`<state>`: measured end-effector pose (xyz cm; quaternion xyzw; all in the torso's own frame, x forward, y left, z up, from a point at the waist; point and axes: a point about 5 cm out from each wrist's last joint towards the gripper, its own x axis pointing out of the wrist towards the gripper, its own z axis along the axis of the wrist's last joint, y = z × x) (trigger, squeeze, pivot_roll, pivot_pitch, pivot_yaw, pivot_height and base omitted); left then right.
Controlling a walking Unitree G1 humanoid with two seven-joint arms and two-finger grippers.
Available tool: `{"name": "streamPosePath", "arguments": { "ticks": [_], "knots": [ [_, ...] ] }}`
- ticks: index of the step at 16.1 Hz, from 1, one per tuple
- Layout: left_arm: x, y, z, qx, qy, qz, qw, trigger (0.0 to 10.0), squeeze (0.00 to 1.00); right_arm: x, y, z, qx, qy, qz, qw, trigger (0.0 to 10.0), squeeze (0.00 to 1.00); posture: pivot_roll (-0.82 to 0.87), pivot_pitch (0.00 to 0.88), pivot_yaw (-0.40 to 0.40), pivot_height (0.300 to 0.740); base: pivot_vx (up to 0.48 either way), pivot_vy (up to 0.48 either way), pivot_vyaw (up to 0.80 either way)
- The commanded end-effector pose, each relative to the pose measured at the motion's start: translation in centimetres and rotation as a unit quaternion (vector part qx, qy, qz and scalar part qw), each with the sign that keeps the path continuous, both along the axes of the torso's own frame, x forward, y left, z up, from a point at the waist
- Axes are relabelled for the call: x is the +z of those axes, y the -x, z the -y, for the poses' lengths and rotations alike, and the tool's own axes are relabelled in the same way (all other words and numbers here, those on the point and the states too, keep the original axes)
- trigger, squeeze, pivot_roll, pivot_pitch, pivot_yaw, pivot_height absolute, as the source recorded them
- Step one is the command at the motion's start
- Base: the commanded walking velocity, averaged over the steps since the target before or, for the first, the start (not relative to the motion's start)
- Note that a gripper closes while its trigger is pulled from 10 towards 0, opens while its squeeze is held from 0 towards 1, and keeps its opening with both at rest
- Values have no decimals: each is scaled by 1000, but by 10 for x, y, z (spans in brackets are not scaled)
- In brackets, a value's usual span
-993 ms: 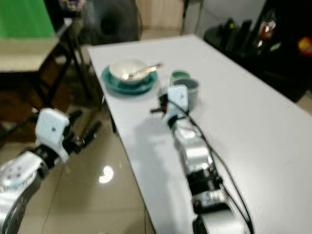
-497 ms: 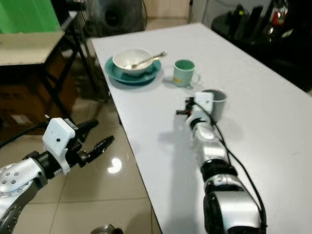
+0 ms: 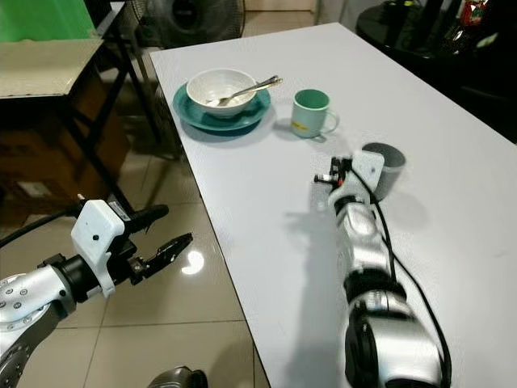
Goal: Setting the table
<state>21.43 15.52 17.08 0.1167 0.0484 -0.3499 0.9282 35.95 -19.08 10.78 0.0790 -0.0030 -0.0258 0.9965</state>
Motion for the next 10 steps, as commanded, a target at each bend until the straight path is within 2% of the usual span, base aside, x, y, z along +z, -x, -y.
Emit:
{"name": "streamPosePath", "arguments": {
  "ticks": [1, 3, 6, 10],
  "knots": [
    [0, 2, 2, -8, -2, -2, 1000, 10000, 0, -6, 7, 5, -12, -19, 2, 1000, 10000, 0, 27, 122, 46, 740, 0, 0, 0],
    [-2, 5, 4, -21, 7, -15, 1000, 10000, 0, -10, 29, 11, -20, -17, 33, 999, 10000, 0, 11, 106, 53, 740, 0, 0, 0],
    [-5, 5, 7, -37, 5, -22, 999, 10000, 0, -11, 54, 15, -20, -17, 43, 999, 10000, 0, -8, 91, 60, 740, 0, 0, 0],
    [-6, 3, 12, -53, 9, -28, 998, 10000, 0, 1, 70, 10, 5, -7, 52, 999, 10000, 0, -31, 83, 64, 740, 0, 0, 0]
  ]
}}
